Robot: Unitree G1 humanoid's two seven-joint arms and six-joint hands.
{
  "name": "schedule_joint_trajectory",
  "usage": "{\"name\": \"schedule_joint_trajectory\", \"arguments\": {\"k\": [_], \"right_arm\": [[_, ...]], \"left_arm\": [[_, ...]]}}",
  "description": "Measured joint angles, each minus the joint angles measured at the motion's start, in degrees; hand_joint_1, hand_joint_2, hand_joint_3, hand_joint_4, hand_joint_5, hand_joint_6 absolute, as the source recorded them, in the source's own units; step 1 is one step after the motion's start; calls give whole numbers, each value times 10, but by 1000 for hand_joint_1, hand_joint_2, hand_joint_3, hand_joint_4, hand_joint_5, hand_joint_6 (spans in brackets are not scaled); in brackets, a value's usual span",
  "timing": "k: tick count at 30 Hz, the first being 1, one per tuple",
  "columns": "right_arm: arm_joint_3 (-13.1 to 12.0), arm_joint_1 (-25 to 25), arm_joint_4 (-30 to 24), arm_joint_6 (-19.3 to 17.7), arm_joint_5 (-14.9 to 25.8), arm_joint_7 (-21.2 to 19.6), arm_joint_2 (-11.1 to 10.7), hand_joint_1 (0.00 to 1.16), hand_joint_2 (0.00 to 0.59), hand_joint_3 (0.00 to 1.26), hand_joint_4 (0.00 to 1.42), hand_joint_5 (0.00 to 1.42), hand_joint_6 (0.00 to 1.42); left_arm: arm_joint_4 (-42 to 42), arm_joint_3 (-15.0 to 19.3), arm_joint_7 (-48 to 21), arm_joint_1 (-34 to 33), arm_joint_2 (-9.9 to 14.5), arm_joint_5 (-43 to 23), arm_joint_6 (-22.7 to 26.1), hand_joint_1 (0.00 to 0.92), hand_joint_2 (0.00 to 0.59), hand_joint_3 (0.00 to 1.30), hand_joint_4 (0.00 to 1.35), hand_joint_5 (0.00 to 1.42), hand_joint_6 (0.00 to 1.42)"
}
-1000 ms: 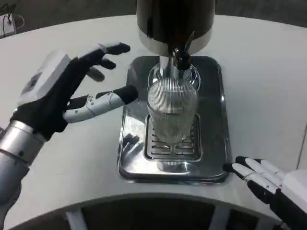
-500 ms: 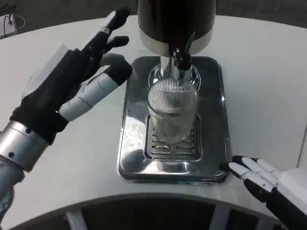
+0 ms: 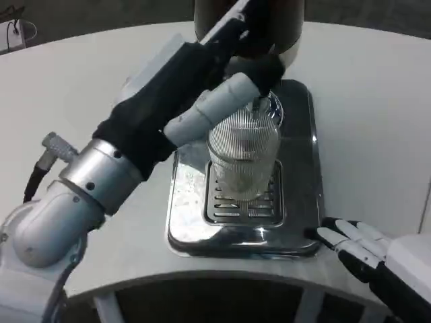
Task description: Grasp the cup under the faucet to collect the drink, then remove the cup.
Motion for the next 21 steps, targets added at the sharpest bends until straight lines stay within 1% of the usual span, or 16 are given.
{"name": "schedule_joint_trajectory", "arguments": {"k": [3,6,10,15,21], "right_arm": [[1,1,0,0,0,0,0,428,499,73,0,0,65],[0,3,0,0,1,0,1,428,499,73,0,0,65],[-4,12,0,-5,3,0,5,428,499,73,0,0,65],[-14,19,0,-7,7,-1,9,428,499,73,0,0,65],[-16,22,0,-9,15,-1,11,428,499,73,0,0,65]], "left_arm": [[3,-10,0,-28,-9,10,13,0,56,29,0,79,210],[17,-24,-10,-52,-11,19,29,0,56,30,0,79,209],[23,-34,-24,-69,-11,29,43,0,57,32,0,69,196],[19,-42,-27,-72,-10,50,45,0,46,1,0,33,164],[12,-52,-29,-71,-7,86,44,0,37,0,0,1,143]]}}
